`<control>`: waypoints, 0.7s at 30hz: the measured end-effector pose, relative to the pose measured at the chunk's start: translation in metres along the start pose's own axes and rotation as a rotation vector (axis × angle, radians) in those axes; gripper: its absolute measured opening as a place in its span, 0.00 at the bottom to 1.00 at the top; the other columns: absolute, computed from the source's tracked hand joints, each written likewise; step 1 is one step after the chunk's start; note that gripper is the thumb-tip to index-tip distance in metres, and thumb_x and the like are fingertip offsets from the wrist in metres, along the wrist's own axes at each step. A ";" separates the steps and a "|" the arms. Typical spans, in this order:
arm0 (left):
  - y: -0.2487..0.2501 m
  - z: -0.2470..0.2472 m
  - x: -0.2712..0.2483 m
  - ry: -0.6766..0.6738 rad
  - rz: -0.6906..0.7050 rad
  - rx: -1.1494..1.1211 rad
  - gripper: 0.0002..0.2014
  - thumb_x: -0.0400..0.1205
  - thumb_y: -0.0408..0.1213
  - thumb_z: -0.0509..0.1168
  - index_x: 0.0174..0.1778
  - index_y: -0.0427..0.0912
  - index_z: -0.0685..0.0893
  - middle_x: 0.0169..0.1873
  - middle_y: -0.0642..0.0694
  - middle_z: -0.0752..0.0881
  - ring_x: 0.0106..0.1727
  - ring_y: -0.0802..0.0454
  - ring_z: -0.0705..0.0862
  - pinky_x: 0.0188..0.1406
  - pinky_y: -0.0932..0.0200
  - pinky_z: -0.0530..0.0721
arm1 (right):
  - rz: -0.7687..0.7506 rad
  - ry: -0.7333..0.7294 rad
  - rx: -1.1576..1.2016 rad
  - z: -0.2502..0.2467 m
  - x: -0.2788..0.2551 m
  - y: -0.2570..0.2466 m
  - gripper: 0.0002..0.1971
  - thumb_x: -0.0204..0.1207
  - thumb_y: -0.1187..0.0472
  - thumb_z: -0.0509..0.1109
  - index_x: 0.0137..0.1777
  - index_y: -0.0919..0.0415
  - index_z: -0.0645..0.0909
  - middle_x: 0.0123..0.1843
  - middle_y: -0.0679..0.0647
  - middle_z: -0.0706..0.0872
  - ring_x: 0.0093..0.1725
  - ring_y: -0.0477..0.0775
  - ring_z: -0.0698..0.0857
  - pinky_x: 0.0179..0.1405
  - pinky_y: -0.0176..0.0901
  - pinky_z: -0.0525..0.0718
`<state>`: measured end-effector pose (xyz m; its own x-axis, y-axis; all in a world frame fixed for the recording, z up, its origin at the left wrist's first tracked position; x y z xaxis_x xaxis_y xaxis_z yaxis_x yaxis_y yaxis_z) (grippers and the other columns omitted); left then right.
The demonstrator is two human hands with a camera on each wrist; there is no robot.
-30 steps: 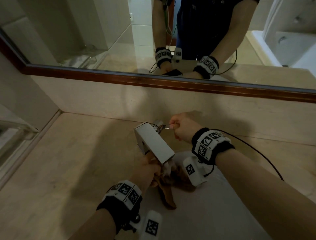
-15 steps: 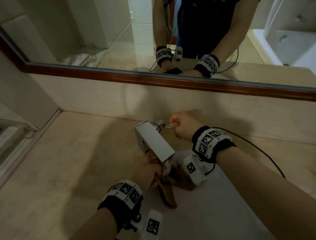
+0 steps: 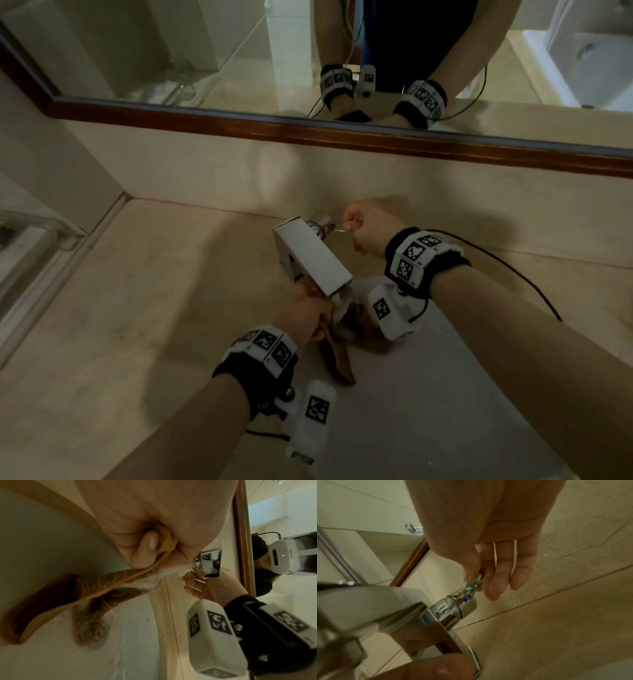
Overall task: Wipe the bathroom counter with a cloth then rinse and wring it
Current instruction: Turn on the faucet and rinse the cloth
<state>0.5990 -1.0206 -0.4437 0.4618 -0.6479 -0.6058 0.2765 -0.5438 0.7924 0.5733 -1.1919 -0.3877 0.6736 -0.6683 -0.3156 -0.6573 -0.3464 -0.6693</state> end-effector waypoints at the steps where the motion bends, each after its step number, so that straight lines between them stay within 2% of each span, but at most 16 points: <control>1: 0.001 0.001 -0.001 -0.005 -0.002 -0.008 0.18 0.79 0.19 0.58 0.40 0.52 0.74 0.28 0.48 0.79 0.25 0.55 0.77 0.22 0.62 0.77 | 0.007 0.002 -0.002 0.000 0.001 0.001 0.08 0.83 0.66 0.59 0.46 0.60 0.80 0.32 0.60 0.82 0.33 0.57 0.82 0.39 0.49 0.86; 2: 0.003 0.003 -0.002 -0.014 -0.002 -0.010 0.17 0.79 0.19 0.57 0.38 0.49 0.74 0.23 0.50 0.78 0.21 0.56 0.76 0.20 0.64 0.74 | 0.014 0.006 -0.004 0.001 0.002 0.002 0.09 0.83 0.66 0.59 0.46 0.60 0.80 0.33 0.61 0.82 0.32 0.58 0.83 0.39 0.50 0.87; 4: 0.006 0.005 -0.005 -0.016 -0.004 -0.001 0.16 0.78 0.17 0.55 0.34 0.43 0.75 0.11 0.53 0.72 0.12 0.57 0.68 0.20 0.64 0.66 | 0.013 0.010 -0.022 0.001 0.004 0.002 0.09 0.83 0.66 0.59 0.47 0.61 0.81 0.33 0.60 0.83 0.32 0.57 0.84 0.39 0.51 0.88; 6: 0.007 0.006 -0.007 -0.018 -0.010 0.015 0.15 0.76 0.16 0.53 0.32 0.40 0.75 0.07 0.53 0.67 0.10 0.57 0.63 0.23 0.61 0.62 | 0.004 0.015 -0.046 0.000 0.004 0.001 0.09 0.83 0.64 0.60 0.45 0.59 0.81 0.33 0.59 0.84 0.32 0.56 0.85 0.38 0.50 0.89; 9: 0.009 0.004 -0.011 0.000 -0.002 0.035 0.14 0.77 0.18 0.55 0.31 0.39 0.74 0.08 0.53 0.66 0.09 0.57 0.63 0.22 0.62 0.63 | 0.003 0.027 -0.062 -0.002 0.003 0.000 0.09 0.83 0.63 0.60 0.42 0.57 0.80 0.32 0.60 0.87 0.32 0.57 0.86 0.37 0.48 0.88; 12: 0.010 0.003 -0.011 0.020 0.010 0.042 0.14 0.75 0.17 0.55 0.32 0.40 0.76 0.10 0.50 0.68 0.11 0.56 0.63 0.22 0.62 0.64 | -0.010 0.019 -0.093 -0.003 0.002 -0.003 0.09 0.83 0.62 0.60 0.45 0.59 0.82 0.33 0.62 0.89 0.34 0.59 0.88 0.41 0.51 0.89; 15: 0.006 0.001 -0.011 0.028 0.003 0.059 0.15 0.75 0.18 0.55 0.31 0.42 0.76 0.08 0.53 0.67 0.10 0.58 0.64 0.21 0.63 0.65 | -0.011 0.009 -0.092 -0.003 0.000 -0.004 0.09 0.83 0.63 0.60 0.48 0.63 0.82 0.35 0.64 0.88 0.34 0.59 0.87 0.42 0.51 0.89; 18: 0.006 0.000 -0.010 0.047 0.012 0.062 0.13 0.77 0.19 0.56 0.33 0.40 0.77 0.09 0.53 0.68 0.10 0.59 0.64 0.22 0.62 0.65 | 0.003 0.017 -0.074 -0.002 0.001 -0.003 0.09 0.82 0.64 0.59 0.46 0.62 0.81 0.36 0.65 0.88 0.32 0.59 0.86 0.41 0.52 0.89; 20: 0.009 0.000 -0.009 0.062 0.024 0.063 0.10 0.78 0.19 0.55 0.38 0.36 0.77 0.12 0.48 0.69 0.09 0.60 0.64 0.21 0.62 0.66 | 0.012 0.026 -0.074 -0.002 0.001 -0.003 0.09 0.82 0.64 0.60 0.42 0.59 0.80 0.34 0.62 0.87 0.31 0.57 0.85 0.41 0.50 0.89; 21: 0.010 -0.001 -0.009 0.071 0.026 0.048 0.10 0.79 0.18 0.54 0.38 0.35 0.76 0.15 0.45 0.69 0.08 0.61 0.65 0.19 0.62 0.67 | 0.014 0.031 -0.076 -0.003 0.002 -0.003 0.10 0.82 0.64 0.60 0.40 0.58 0.79 0.33 0.60 0.86 0.30 0.56 0.85 0.41 0.50 0.89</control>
<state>0.5978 -1.0195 -0.4303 0.5272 -0.6240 -0.5768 0.2237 -0.5529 0.8026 0.5754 -1.1939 -0.3847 0.6538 -0.6933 -0.3030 -0.6914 -0.3849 -0.6113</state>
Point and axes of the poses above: each hand's wrist, its own x-axis towards the middle knuckle, its own z-axis out of the palm, y = z × x, the point moved 10 cm from there along x, towards the middle knuckle
